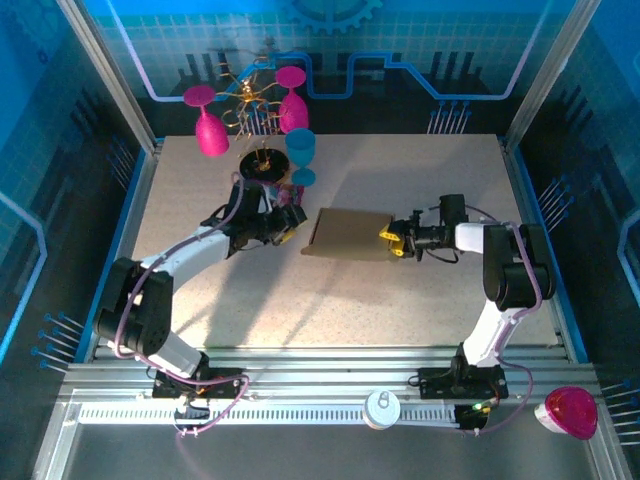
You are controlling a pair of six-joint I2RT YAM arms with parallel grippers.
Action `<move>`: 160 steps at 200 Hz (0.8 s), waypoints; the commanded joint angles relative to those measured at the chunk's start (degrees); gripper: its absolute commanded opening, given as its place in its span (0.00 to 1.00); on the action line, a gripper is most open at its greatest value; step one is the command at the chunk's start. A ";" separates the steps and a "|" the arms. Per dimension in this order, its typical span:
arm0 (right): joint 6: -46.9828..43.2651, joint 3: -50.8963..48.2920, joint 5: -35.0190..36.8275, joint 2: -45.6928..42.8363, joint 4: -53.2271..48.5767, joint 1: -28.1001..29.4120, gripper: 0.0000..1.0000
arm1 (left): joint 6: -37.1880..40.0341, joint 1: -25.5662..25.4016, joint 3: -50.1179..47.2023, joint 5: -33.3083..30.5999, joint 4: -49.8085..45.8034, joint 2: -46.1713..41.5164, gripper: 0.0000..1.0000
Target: Fold the paper box
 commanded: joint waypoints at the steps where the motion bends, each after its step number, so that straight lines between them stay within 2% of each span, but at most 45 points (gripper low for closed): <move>1: 6.18 3.00 -4.02 0.41 -3.08 -0.55 0.29 | -11.35 0.71 -0.72 -0.22 -0.09 0.55 0.57; 13: 6.05 4.71 -4.28 0.50 -6.77 -0.50 0.29 | -13.73 0.71 -0.25 0.32 -0.05 1.19 0.61; 41: -0.80 10.71 -3.37 1.41 -22.55 -0.57 0.29 | -17.25 0.88 2.87 3.93 -2.21 4.62 0.62; 59: -3.49 13.08 -3.27 2.25 -28.74 -0.73 0.29 | -19.16 0.89 3.86 5.66 -1.28 6.65 0.64; 91: -4.92 14.57 -3.67 3.02 -32.41 -0.98 0.30 | -18.45 1.06 5.13 7.43 -2.20 9.47 0.69; 135: -5.90 15.31 -3.99 3.96 -34.83 -1.16 0.30 | -29.16 0.89 0.73 11.23 13.44 12.32 0.71; 160: -5.45 16.27 -4.25 4.45 -34.74 -1.27 0.30 | -29.68 0.86 -0.38 13.39 10.90 12.17 0.70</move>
